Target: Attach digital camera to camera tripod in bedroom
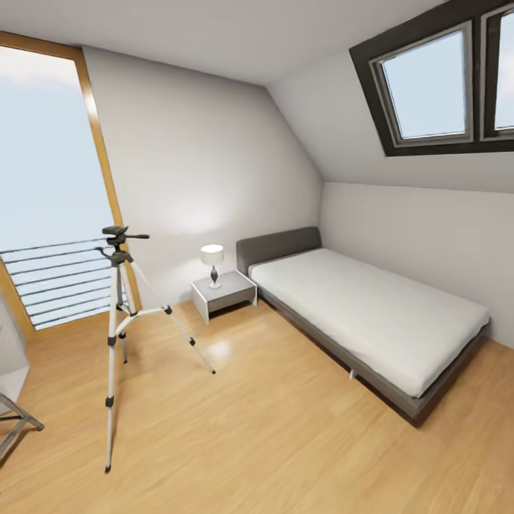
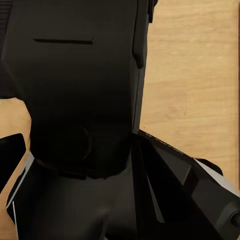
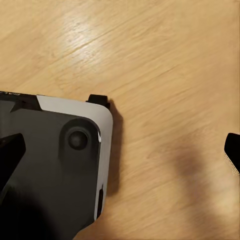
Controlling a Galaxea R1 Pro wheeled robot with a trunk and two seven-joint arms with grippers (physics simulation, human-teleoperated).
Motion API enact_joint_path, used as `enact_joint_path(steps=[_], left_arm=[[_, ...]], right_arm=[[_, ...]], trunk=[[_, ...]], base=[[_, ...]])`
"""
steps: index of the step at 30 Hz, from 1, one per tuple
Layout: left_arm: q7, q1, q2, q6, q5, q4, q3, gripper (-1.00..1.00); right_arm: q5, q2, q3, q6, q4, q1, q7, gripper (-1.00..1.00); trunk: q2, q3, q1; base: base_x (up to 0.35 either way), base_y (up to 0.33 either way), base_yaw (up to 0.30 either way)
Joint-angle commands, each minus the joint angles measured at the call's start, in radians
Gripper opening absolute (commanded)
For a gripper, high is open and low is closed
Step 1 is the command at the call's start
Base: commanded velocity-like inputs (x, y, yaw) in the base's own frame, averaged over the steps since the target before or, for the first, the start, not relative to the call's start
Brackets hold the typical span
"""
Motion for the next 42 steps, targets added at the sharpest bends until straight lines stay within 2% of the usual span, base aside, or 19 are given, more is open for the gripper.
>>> enact_joint_path(steps=[1,26,32,42], left_arm=[[0.0,0.0,0.0,0.001,0.007,0.0,-0.008,-1.0],[0.0,0.0,0.001,0.001,0.007,0.0,-0.008,-1.0],[0.0,0.0,0.001,0.001,0.007,0.0,-0.008,-1.0],[0.0,0.0,0.001,0.001,0.007,0.0,-0.008,-1.0]], right_arm=[[0.009,0.0,-0.009,-0.001,0.002,-0.001,0.003,1.0],[0.011,0.0,-0.007,0.001,0.001,-0.002,0.004,1.0],[0.012,0.016,-0.006,0.007,0.001,-0.002,0.005,1.0],[0.012,0.025,-0.006,0.01,0.001,-0.001,0.006,1.0]], trunk=[[-0.001,0.0,0.001],[-0.001,0.0,0.001],[-0.001,0.0,0.001],[-0.001,0.0,0.001]], base=[[0.32,0.0,0.0],[0.32,0.0,0.0],[0.32,0.0,0.0],[0.32,0.0,0.0]])
